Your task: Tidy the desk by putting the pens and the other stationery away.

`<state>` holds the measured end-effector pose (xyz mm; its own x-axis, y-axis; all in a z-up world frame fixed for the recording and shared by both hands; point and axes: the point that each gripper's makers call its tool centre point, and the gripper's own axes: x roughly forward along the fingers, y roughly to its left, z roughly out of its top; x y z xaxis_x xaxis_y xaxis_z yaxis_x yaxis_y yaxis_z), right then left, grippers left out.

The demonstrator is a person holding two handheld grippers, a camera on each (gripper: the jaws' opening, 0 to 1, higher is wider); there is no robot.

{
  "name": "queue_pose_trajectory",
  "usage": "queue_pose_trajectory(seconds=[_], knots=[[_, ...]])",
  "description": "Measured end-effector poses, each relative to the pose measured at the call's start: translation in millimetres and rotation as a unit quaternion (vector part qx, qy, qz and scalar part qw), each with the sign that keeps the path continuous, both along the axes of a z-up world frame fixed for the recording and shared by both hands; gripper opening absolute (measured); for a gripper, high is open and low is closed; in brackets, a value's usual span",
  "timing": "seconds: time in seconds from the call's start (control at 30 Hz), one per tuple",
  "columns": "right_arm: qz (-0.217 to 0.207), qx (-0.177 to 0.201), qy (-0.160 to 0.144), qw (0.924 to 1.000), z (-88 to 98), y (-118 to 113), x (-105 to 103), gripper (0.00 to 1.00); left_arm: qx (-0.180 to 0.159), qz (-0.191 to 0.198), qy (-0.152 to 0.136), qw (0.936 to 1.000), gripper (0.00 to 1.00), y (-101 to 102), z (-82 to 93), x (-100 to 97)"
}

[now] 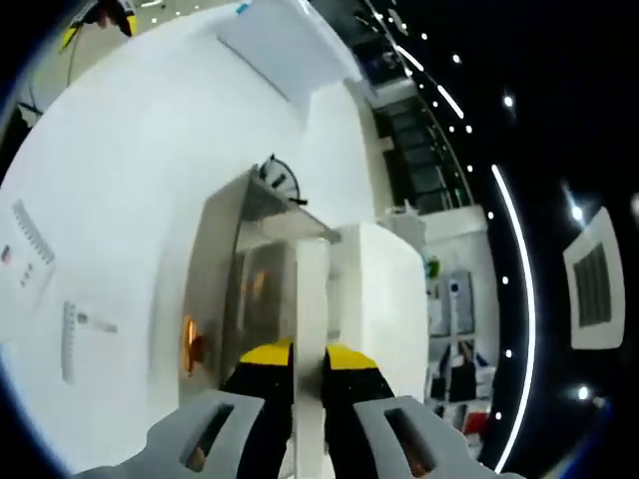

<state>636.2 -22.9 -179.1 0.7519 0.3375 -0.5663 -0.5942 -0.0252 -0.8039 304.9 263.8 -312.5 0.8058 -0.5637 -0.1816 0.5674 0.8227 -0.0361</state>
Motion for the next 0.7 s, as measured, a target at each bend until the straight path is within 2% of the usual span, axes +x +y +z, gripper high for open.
queue_pose_trajectory(seconds=[0.37,0.7], knots=[[-0.008,-0.017,-0.005,0.9998,-12.6,0.5,13.4,0.08,0.002,-0.001,0.003,1.0,0.82,-1.0,0.2,-0.5],[-0.014,-0.004,0.008,0.9999,-14.7,3.2,17.6,0.08,0.004,-0.002,0.006,1.0,0.82,-1.9,0.3,-0.5]])
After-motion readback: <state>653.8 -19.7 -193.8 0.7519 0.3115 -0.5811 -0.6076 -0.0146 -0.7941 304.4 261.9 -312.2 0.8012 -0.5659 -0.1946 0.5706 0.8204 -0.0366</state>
